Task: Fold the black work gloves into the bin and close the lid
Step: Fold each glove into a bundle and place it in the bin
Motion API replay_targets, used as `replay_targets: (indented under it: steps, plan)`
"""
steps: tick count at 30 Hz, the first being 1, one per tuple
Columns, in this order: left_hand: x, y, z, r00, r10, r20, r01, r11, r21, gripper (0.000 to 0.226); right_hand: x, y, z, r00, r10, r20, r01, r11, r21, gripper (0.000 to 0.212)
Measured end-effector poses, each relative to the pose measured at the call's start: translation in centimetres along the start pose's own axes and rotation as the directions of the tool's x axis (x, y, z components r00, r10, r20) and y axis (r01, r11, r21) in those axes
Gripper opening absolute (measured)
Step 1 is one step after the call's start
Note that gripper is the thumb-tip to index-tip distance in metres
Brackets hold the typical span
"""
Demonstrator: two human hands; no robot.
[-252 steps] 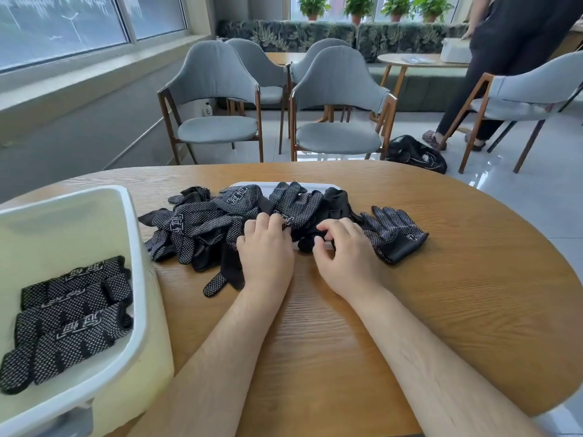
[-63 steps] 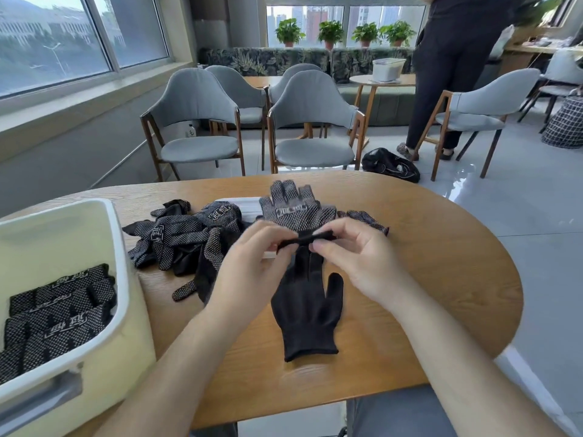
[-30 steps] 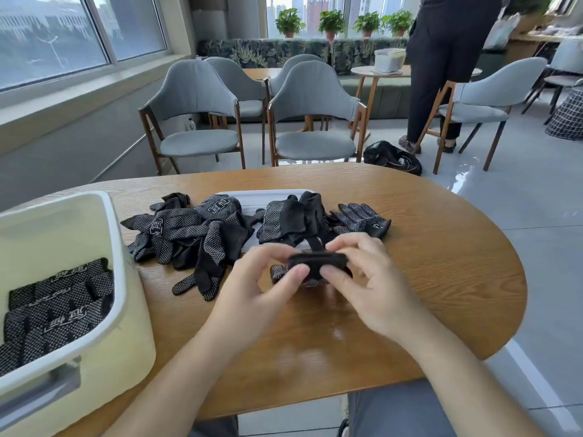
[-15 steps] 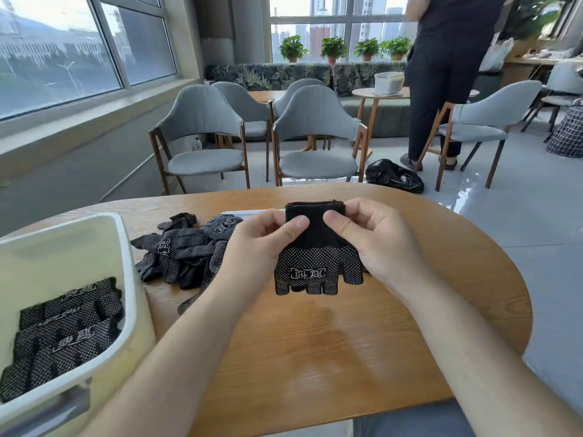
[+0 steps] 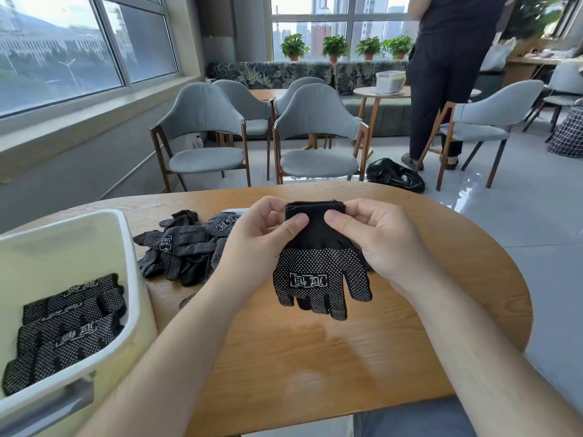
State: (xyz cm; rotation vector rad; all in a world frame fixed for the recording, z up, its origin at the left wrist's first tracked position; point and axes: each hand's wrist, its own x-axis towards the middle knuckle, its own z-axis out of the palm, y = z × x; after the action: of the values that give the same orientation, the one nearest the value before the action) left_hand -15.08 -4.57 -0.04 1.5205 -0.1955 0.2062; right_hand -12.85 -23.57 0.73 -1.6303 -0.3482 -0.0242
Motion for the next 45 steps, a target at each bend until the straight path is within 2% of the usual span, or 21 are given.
replay_targets:
  steps: [3,6,10,14,17,19,22,27,30,33,37,40,42,44,45]
  plan:
    - [-0.3,-0.4,0.1,1.000,0.017,0.021,-0.019,0.996,0.091,0.020,-0.2,0.0,0.0,1.000,0.011,-0.004,-0.011,0.995,-0.099,0.011]
    - [-0.4,-0.6,0.2,0.999,0.044,0.021,-0.048,0.978,0.203,0.010,-0.5,-0.2,0.1,1.000,0.006,-0.020,-0.009,0.981,-0.193,0.010]
    - [-0.5,-0.9,0.3,0.997,0.071,0.005,-0.069,0.948,0.312,0.018,-0.8,-0.4,-0.1,0.996,0.084,-0.024,-0.087,0.953,-0.290,0.012]
    - [-0.7,-0.8,0.3,0.996,0.086,0.012,-0.086,0.944,0.318,0.015,-1.2,-1.1,-0.2,0.962,0.266,0.065,-0.260,0.962,-0.085,0.008]
    - [-0.6,-1.1,0.0,0.996,0.082,0.020,-0.085,0.955,0.283,0.011,-1.4,-1.6,0.0,0.945,0.305,0.116,-0.308,0.951,0.002,0.013]
    - [-0.7,-1.3,0.1,0.993,0.117,0.018,-0.117,0.951,0.287,0.009,-1.5,-1.6,0.3,0.947,0.302,0.114,-0.307,0.951,0.027,0.014]
    - [-0.8,-1.6,-0.4,0.984,0.174,-0.023,-0.151,0.903,0.403,0.010,-1.5,-1.6,0.6,0.952,0.295,0.080,-0.301,0.951,0.065,0.015]
    - [-1.1,-1.3,-1.0,0.987,0.138,-0.077,-0.073,0.832,0.550,0.013,-1.6,-0.9,0.7,0.940,0.322,0.110,-0.329,0.943,0.054,0.016]
    - [-1.1,-1.5,-0.8,0.996,0.063,-0.057,-0.028,0.877,0.479,0.013,-1.2,-0.2,0.8,0.933,0.332,0.139,-0.339,0.940,0.028,0.015]
    - [-0.8,-2.2,-1.0,0.999,0.024,-0.031,-0.009,0.915,0.403,0.010,-0.7,0.5,0.9,0.950,0.265,0.165,-0.272,0.962,0.018,0.016]
    - [-1.0,-3.1,-1.7,0.997,0.069,0.044,-0.079,0.947,0.313,0.019,-0.8,1.9,0.8,0.986,0.057,0.158,-0.058,0.998,0.000,0.012]
    - [-2.3,-5.2,-2.2,0.991,0.081,0.104,-0.112,0.933,0.342,0.014,-2.3,4.1,0.6,0.985,-0.023,0.169,0.030,0.999,-0.037,0.017]
    - [-3.6,-7.5,-3.0,0.981,0.085,0.174,-0.158,0.870,0.466,0.011,-3.8,6.9,0.4,0.983,-0.025,0.184,0.067,0.973,-0.220,0.015]
    - [-5.1,-9.8,-3.8,0.957,0.102,0.273,-0.261,0.716,0.647,0.016,-5.4,10.0,0.3,0.978,-0.061,0.198,0.159,0.836,-0.525,0.010]
    - [-5.6,-10.5,-4.2,0.943,0.104,0.316,-0.307,0.639,0.706,0.022,-6.2,10.9,0.4,0.973,-0.085,0.214,0.203,0.757,-0.621,0.013]
